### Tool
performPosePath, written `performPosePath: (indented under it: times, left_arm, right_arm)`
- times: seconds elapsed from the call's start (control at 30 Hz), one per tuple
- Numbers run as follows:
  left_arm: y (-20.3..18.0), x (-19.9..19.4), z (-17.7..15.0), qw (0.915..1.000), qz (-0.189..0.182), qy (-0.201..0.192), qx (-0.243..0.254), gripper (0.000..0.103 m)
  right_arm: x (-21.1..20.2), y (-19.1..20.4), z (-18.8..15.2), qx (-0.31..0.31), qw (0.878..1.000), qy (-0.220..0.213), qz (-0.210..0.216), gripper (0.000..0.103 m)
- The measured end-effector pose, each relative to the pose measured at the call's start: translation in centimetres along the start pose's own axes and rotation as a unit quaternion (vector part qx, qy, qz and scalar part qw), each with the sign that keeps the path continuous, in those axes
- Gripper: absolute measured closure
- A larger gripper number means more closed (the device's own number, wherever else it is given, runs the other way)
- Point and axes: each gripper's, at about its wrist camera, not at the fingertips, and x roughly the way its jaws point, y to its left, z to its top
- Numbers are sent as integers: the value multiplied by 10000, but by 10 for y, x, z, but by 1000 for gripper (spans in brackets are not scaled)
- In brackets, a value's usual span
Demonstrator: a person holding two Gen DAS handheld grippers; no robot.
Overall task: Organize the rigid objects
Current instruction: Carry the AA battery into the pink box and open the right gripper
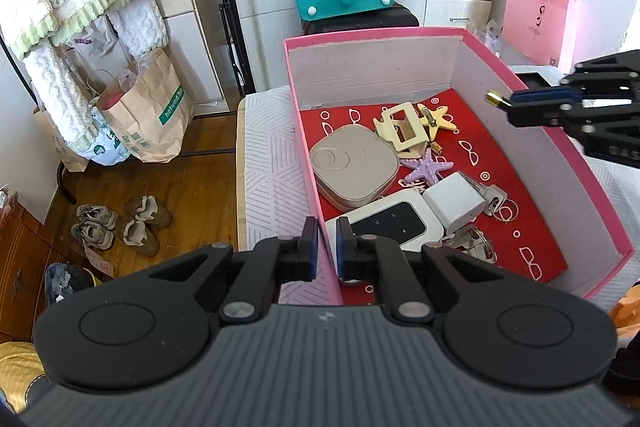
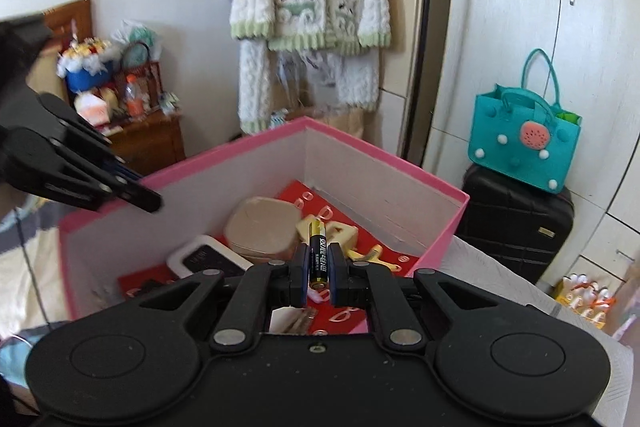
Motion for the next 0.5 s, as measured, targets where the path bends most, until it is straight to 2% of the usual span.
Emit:
performPosePath:
  times: [0.1,0.2,0.27,0.4,0.5]
  left_arm:
    - [0,0,0,10000,-13,19,-8,95]
    - [4,0,1,9999,-84,55,-125,95]
    - [4,-2,2,9999,-94,26,-113,95]
    - [1,-3,2,10000,-67,-11,-37,95]
    - [1,-3,1,9999,-77,-9,-74,95]
  right_arm:
    - [-1,-9,-3,217,9997,-89,-112,91]
    - [-14,-31,-6,666,9946,-536,-597,90]
    - [-29,-52,-12,943,9899,-680,-812,88]
    - [-45,-91,-32,1331,9803,-480,-1376,83]
    - [-51,-114,-51,1647,9730,-305,-1586,79]
